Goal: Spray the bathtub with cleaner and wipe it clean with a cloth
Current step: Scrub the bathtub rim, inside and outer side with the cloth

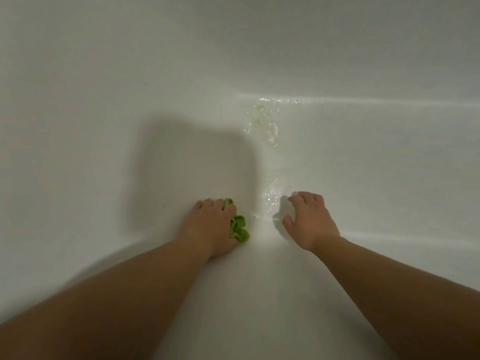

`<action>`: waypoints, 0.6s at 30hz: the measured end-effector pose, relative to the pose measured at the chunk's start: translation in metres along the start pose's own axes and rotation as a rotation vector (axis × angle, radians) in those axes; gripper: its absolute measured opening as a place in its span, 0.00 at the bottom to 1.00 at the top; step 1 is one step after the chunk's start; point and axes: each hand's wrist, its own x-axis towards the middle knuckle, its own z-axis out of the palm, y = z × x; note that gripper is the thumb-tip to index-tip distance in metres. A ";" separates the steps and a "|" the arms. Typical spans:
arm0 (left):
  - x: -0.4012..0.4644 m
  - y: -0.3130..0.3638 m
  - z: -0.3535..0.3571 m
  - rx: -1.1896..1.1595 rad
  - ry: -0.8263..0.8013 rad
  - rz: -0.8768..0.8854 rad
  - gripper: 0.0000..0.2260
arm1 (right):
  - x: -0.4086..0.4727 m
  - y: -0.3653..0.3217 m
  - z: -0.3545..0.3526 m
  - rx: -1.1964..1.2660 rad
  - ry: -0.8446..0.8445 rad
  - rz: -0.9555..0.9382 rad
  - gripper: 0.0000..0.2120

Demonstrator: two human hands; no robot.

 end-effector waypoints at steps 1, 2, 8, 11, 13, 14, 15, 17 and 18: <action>0.006 -0.001 0.005 0.023 0.037 0.008 0.35 | 0.005 0.005 0.002 -0.008 0.052 -0.005 0.24; 0.011 -0.003 0.008 0.047 0.068 0.017 0.35 | 0.010 0.010 0.005 -0.017 0.096 -0.014 0.23; 0.042 -0.017 0.014 0.078 0.229 0.065 0.38 | 0.041 0.047 0.024 -0.074 0.199 0.000 0.34; 0.062 -0.026 0.013 0.121 0.328 0.124 0.37 | 0.057 0.064 0.031 -0.085 0.217 0.039 0.38; 0.075 -0.032 0.012 0.081 0.442 0.157 0.36 | 0.066 0.072 0.032 -0.111 0.248 0.048 0.38; 0.081 -0.034 0.011 0.056 0.502 0.172 0.36 | 0.071 0.077 0.032 -0.118 0.264 0.052 0.39; 0.087 -0.036 0.010 0.027 0.562 0.191 0.35 | 0.076 0.080 0.033 -0.124 0.276 0.058 0.39; 0.092 -0.035 0.006 -0.030 0.656 0.242 0.30 | 0.081 0.086 0.035 -0.145 0.298 0.057 0.39; 0.095 -0.033 0.006 -0.036 0.672 0.254 0.27 | 0.083 0.089 0.038 -0.153 0.308 0.054 0.39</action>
